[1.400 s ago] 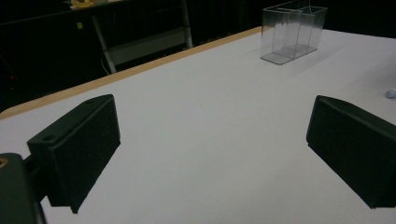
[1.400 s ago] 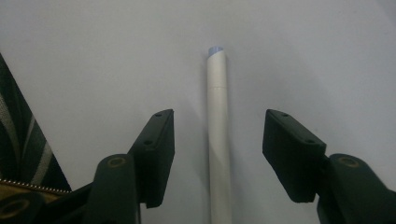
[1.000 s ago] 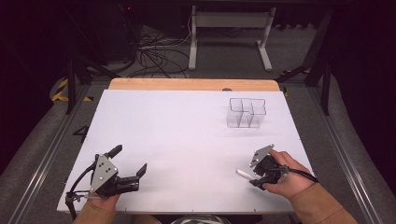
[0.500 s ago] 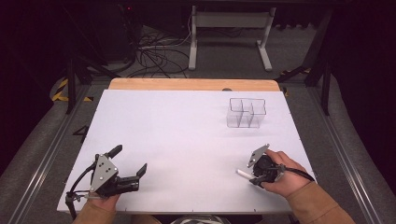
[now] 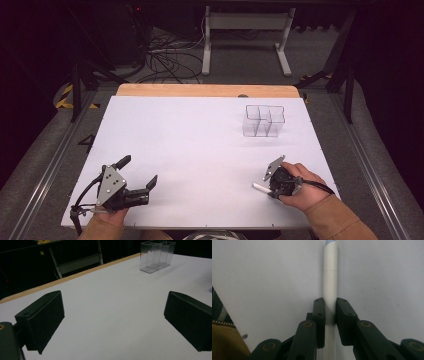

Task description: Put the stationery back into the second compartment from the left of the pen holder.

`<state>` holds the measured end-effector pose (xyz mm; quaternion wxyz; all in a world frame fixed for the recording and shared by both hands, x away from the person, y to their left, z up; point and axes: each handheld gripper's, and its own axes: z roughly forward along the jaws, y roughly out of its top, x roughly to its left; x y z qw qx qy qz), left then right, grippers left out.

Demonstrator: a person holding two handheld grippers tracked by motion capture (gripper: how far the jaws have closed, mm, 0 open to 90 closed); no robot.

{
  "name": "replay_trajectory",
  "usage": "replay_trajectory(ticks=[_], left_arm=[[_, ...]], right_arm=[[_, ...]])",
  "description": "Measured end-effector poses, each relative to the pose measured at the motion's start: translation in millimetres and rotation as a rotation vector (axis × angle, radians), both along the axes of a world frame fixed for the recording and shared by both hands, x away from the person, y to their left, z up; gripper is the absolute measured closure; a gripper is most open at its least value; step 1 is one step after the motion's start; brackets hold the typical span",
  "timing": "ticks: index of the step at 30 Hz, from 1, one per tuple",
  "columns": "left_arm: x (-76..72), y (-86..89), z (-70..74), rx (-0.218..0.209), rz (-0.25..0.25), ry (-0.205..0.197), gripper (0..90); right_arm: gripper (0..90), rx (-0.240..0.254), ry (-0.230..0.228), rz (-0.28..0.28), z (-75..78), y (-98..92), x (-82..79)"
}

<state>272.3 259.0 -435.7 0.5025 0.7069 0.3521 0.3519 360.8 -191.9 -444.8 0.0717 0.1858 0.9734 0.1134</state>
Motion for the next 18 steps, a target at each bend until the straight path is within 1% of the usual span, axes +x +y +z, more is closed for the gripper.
replay_trajectory(ticks=[18], left_arm=[[-0.2,-0.2,0.1,0.002,0.001,-0.004,3.8]], right_arm=[[78.6,0.021,0.0,-0.059,-0.1,-1.2,-1.4]])
